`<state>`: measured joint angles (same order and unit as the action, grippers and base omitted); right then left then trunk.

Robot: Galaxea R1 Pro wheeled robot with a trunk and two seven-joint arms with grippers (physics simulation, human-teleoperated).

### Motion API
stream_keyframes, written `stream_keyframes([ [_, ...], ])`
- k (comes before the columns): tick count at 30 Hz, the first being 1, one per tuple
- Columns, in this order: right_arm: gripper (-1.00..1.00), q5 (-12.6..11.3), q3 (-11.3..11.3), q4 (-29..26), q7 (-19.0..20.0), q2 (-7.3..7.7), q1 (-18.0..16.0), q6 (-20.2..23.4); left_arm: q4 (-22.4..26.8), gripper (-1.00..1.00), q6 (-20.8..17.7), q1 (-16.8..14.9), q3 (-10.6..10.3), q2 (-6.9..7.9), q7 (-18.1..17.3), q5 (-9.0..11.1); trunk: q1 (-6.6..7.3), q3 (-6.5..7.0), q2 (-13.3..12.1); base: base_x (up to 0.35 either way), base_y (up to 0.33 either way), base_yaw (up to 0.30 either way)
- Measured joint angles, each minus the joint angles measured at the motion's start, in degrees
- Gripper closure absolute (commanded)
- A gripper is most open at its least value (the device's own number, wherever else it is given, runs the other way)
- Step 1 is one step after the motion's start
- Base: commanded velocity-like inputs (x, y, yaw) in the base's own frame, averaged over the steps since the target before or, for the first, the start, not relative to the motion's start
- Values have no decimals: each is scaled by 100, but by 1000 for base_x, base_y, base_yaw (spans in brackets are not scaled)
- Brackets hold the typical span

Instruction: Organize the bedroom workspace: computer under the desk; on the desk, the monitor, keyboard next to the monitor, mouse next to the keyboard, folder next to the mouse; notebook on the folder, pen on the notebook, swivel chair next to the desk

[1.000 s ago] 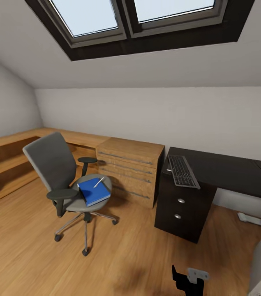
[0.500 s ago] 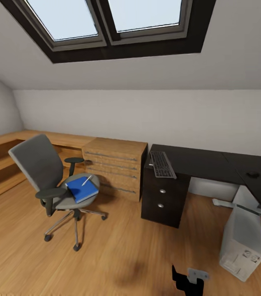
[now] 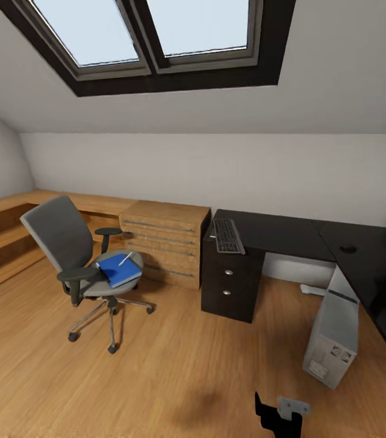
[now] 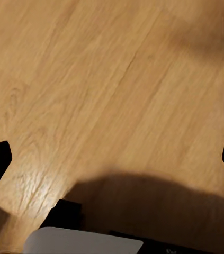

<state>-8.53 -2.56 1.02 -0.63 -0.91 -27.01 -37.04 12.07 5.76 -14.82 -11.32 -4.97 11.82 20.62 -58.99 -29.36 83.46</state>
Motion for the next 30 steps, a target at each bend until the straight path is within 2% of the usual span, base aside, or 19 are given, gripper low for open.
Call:
stream_keyframes([
  [9,-100,-3,0,1,-3,-21,0,1,0,-100,2,1,10,3,2,12,197,119,-361,-305,-101,0],
  [25,-100,21,5,1,-1,-32,0,53,-1,-100,8,0,21,4,3,27,549,325,-1003,-335,-7,-1],
  [30,-100,30,8,1,-1,-37,1,39,-2,-100,10,0,26,10,2,29,658,396,-1204,-337,0,-96],
])
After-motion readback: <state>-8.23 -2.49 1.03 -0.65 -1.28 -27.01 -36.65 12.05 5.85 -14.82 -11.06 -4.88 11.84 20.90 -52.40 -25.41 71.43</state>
